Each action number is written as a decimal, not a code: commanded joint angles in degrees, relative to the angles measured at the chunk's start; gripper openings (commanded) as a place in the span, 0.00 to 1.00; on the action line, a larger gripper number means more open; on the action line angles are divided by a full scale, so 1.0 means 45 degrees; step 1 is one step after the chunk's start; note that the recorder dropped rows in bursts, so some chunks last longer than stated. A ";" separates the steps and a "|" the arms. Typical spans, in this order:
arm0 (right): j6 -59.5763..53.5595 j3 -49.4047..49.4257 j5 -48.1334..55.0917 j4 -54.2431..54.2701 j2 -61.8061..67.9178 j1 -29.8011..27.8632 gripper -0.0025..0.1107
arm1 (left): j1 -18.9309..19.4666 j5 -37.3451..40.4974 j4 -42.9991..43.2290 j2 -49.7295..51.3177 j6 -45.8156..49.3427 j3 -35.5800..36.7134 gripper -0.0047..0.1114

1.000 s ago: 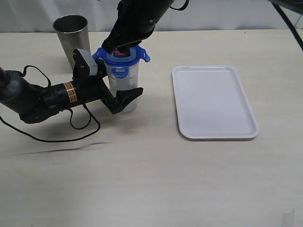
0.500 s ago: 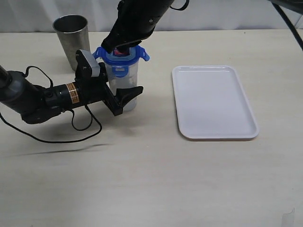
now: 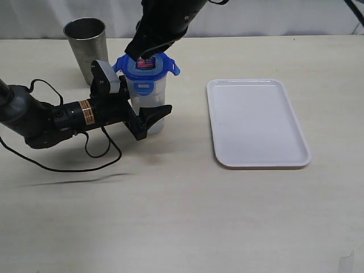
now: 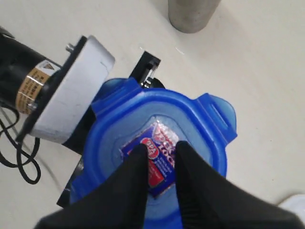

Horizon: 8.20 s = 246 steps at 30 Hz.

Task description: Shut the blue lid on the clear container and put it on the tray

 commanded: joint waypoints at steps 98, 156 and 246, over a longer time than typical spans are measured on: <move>0.3704 0.0197 0.2946 0.1707 -0.0942 -0.1888 0.42 | -0.0006 -0.0090 0.0484 0.0029 -0.0355 -0.0062 0.04; 0.1123 0.2096 0.1127 0.5243 0.0852 -0.2081 0.42 | 0.0464 -0.0090 0.1659 -0.0554 -0.0284 -0.0062 0.04; -0.0282 0.2070 -0.0085 -0.1926 0.0208 -0.0031 0.33 | 0.1269 -0.0090 0.3512 -0.1564 -0.3587 -0.0062 0.04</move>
